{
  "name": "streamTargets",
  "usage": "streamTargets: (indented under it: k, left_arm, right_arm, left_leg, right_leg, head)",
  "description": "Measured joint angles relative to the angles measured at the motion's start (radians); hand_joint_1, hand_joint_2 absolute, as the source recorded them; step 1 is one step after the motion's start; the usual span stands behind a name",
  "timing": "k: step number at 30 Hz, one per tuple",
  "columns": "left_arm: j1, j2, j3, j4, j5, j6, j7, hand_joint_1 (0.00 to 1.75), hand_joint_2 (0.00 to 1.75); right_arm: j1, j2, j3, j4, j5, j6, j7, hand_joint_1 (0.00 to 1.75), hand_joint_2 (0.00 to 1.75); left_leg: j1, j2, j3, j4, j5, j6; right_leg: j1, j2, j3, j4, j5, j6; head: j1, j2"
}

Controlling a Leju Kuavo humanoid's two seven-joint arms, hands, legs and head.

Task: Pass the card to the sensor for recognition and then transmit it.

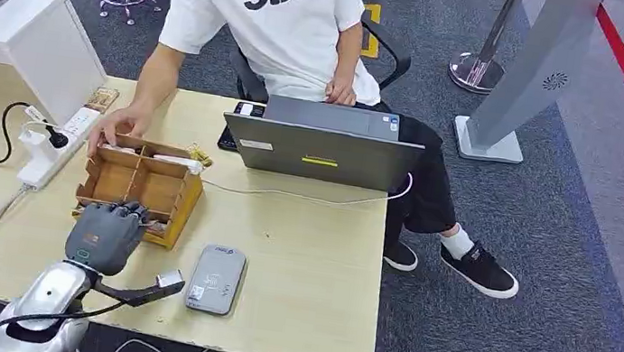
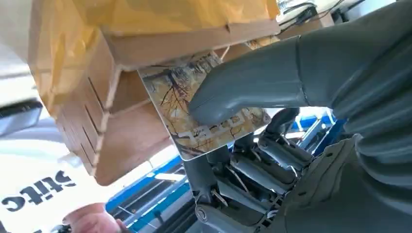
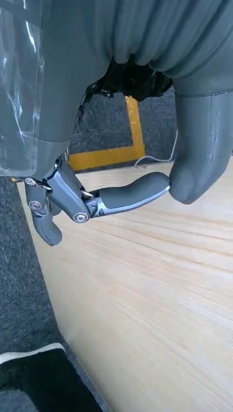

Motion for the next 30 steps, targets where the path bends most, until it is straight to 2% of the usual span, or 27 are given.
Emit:
streamTargets:
  k: [7,10,13,15,17,19,24,30]
  left_arm:
    - [-0.001,-0.042,0.027,-0.067,0.001,0.009,0.016,1.75,1.75]
    - [-0.003,-0.075,0.052,-0.110,0.050,0.029,-0.019,1.75,1.75]
    - [-0.004,-0.126,0.093,-0.206,0.136,0.031,-0.064,1.75,1.75]
    - [-0.013,-0.162,0.132,-0.271,0.219,0.004,-0.103,1.75,1.75]
    - [-0.027,-0.192,0.174,-0.327,0.318,-0.054,-0.145,1.75,1.75]
    - [-0.042,-0.218,0.215,-0.364,0.364,-0.086,-0.169,1.75,1.75]
    - [-0.053,-0.262,0.275,-0.406,0.373,-0.096,-0.206,1.75,1.75]
    - [-0.053,-0.283,0.304,-0.412,0.365,-0.093,-0.217,1.75,1.75]
  right_arm:
    - [0.000,0.000,0.000,0.000,0.000,-0.001,0.001,0.00,1.75]
    - [0.000,0.000,0.000,0.000,-0.003,-0.001,0.001,0.00,1.75]
    - [0.001,0.000,0.000,0.000,-0.002,-0.001,0.003,0.00,1.75]
    - [0.002,0.000,0.000,0.000,-0.001,-0.001,0.004,0.00,1.75]
    - [0.002,0.000,0.001,0.000,0.000,-0.001,0.004,0.00,1.75]
    - [0.002,0.000,0.001,0.000,0.000,-0.001,0.004,0.00,1.75]
    - [0.002,0.000,0.002,0.000,0.001,-0.001,0.004,0.00,1.75]
    - [0.002,0.000,0.006,0.000,0.002,0.001,0.005,0.00,1.75]
  left_leg:
    - [0.000,0.000,0.000,0.000,0.000,0.000]
    - [0.000,0.000,0.000,0.000,0.000,0.000]
    - [0.000,0.000,0.000,0.000,0.000,0.000]
    - [0.000,0.000,0.000,0.000,0.000,0.000]
    - [0.000,0.000,0.000,0.000,0.000,0.000]
    - [0.000,0.000,0.000,0.000,0.000,0.000]
    - [0.000,0.000,0.000,0.000,0.000,0.000]
    - [0.000,0.000,0.000,0.000,0.000,0.000]
  right_leg:
    - [0.000,0.000,0.000,0.000,0.000,0.000]
    - [0.000,0.000,0.000,0.000,0.000,0.000]
    - [0.000,0.000,0.000,0.000,0.000,0.000]
    - [0.000,0.000,0.000,0.000,0.000,0.000]
    - [0.000,0.000,0.000,0.000,0.000,0.000]
    - [0.000,0.000,0.000,0.000,0.000,0.000]
    - [0.000,0.000,0.000,0.000,0.000,0.000]
    - [0.000,0.000,0.000,0.000,0.000,0.000]
  head:
    - [0.000,0.000]
    - [0.000,0.000]
    - [0.000,0.000]
    - [0.000,0.000]
    - [0.000,0.000]
    - [0.000,0.000]
    - [0.000,0.000]
    - [0.000,0.000]
